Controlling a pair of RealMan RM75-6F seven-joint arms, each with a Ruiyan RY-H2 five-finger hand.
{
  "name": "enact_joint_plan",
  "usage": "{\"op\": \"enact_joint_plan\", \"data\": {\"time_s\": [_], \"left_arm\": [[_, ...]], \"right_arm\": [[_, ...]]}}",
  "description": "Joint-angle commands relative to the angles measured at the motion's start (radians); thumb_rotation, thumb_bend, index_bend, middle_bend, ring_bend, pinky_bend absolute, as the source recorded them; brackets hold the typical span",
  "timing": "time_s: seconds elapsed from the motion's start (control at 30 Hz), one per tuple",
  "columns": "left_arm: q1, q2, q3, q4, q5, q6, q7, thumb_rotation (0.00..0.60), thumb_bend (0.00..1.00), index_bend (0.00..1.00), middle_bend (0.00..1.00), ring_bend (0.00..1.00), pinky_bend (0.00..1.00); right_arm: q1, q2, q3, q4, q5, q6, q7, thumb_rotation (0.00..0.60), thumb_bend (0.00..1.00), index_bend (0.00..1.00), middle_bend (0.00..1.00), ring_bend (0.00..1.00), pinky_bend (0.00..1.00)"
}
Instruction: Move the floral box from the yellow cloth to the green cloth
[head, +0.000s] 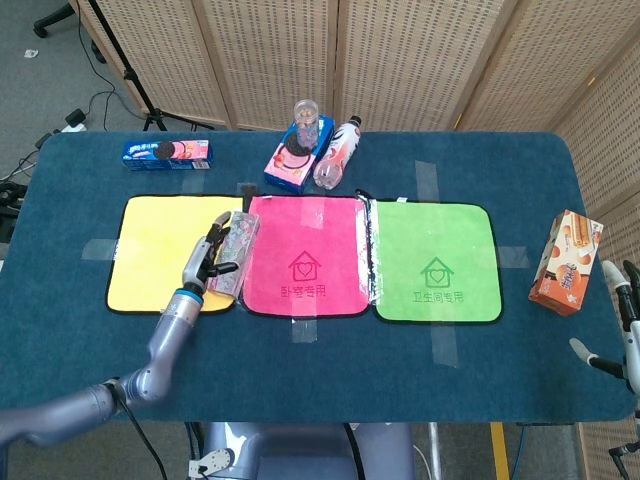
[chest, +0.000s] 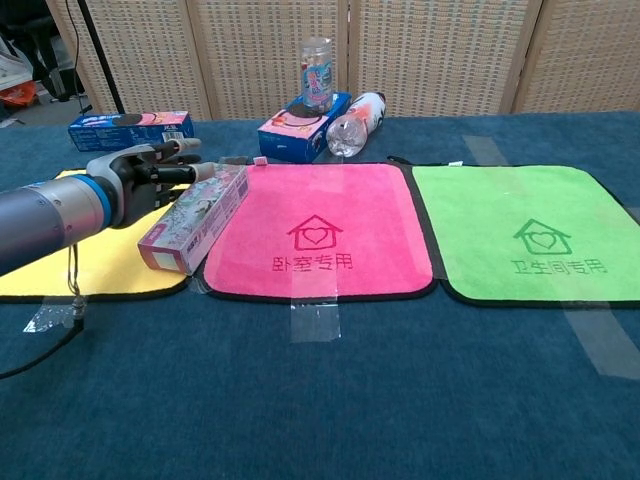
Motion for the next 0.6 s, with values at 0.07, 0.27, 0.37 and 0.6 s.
{"op": "enact_joint_plan", "data": {"time_s": [0.07,0.27,0.37,0.6], "left_arm": [[-0.031,-0.051,-0.015,0.003,-0.022,0.011,0.039,0.6,0.46,0.0,0.0,0.0,0.0],[-0.061,-0.118,-0.039,0.024,-0.049,0.031,0.084,0.6,0.47,0.0,0.0,0.0,0.0],[-0.07,-0.14,-0.056,0.028,-0.048,0.039,0.092,0.6,0.47,0.0,0.0,0.0,0.0],[-0.093,-0.175,-0.071,0.037,-0.063,0.036,0.117,0.6,0.47,0.0,0.0,0.0,0.0]], "right_arm": [[0.002,0.001,0.001,0.002,0.004,-0.005,0.003,0.6,0.0,0.0,0.0,0.0,0.0],[0.003,0.003,0.005,0.005,0.013,-0.01,0.014,0.6,0.0,0.0,0.0,0.0,0.0],[0.004,0.004,0.006,0.007,0.016,-0.013,0.019,0.6,0.0,0.0,0.0,0.0,0.0],[0.005,0.006,0.006,0.006,0.017,-0.015,0.026,0.6,0.0,0.0,0.0,0.0,0.0]]}}
